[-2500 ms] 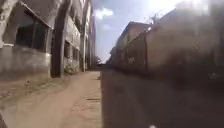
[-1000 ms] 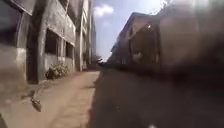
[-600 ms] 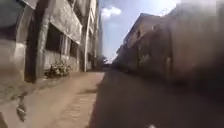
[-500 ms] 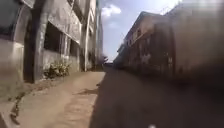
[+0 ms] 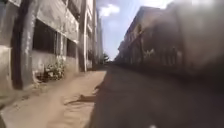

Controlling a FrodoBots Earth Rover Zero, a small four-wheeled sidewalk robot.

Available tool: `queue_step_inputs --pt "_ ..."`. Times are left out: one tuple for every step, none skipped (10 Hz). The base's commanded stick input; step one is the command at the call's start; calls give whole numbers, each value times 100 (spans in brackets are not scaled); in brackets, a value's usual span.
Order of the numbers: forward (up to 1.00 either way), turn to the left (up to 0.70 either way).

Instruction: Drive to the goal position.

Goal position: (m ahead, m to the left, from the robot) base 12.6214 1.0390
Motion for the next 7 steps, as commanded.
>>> queue_step_inputs --pt "100 0" --pt "100 0" --pt "100 0" --pt "100 0" --pt "100 0" --pt "100 0" --pt "100 0"
